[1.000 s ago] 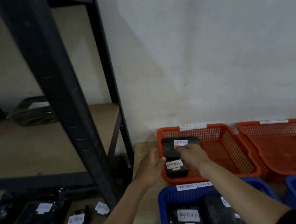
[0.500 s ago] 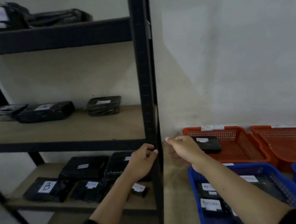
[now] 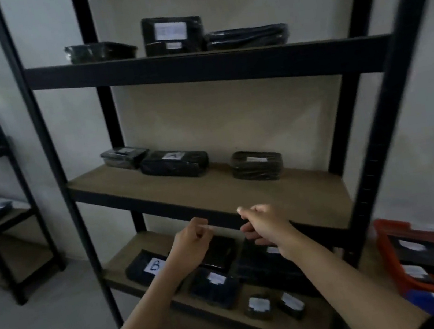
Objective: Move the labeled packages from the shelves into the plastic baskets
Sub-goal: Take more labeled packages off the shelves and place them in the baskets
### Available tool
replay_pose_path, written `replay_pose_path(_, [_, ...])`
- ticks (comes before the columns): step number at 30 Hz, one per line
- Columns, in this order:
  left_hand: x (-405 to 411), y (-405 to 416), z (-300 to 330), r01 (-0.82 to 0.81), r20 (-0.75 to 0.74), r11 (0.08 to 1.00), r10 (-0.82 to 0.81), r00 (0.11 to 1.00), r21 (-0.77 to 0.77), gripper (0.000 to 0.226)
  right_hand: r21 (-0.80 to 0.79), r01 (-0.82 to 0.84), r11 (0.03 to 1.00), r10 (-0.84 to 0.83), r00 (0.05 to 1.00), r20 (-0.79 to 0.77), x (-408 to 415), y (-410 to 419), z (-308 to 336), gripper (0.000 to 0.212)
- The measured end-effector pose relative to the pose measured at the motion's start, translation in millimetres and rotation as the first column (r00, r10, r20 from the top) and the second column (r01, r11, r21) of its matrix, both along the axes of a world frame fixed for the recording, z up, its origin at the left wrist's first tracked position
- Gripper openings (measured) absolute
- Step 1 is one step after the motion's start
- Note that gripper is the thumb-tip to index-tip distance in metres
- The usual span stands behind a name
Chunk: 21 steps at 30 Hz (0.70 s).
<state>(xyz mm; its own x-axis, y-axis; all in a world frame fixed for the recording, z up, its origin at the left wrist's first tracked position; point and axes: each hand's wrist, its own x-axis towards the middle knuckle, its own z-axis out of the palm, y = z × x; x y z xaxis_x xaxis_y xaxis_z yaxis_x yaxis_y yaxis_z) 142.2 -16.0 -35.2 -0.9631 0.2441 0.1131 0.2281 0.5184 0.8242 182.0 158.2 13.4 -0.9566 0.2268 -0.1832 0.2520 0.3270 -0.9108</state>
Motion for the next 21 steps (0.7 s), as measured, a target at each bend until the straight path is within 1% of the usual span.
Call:
replay_pose_path(4, [-67,-89,3,-0.087,-0.022,0.996,0.087,0.996,-0.013,0.028,-0.057,-0.030,0.998,0.027,0.999,-0.043,-85,-88,1,0.035])
replay_pose_path(6, [-102,-131,9,-0.136,-0.059,0.990,0.134,0.989,-0.033,0.027,-0.085,-0.042,0.995,0.036,0.997,-0.062,-126,-130,4,0.036])
replay_pose_path(11, [-183,-216,20,-0.161,-0.085,0.983,0.153,0.985,-0.089,0.029,-0.133,-0.038,0.990,0.030,0.997,-0.065,-207,-207,4,0.029])
replay_pose_path(14, [-217,-248,22,-0.158,-0.080,0.983,0.150,0.985,-0.096,0.031,-0.133,-0.030,0.991,0.027,0.999,-0.025,-243,-236,0,0.026])
replay_pose_path(17, [-251,-270,23,-0.171,-0.087,0.982,0.164,0.983,-0.080,0.030,-0.146,-0.018,0.989,0.012,0.999,-0.044,-284,-260,2,0.023])
replay_pose_path(21, [-301,-287,26,-0.182,-0.099,0.980,0.174,0.980,-0.079,0.031,-0.171,0.017,0.985,-0.026,0.999,-0.046,-350,-287,13,0.026])
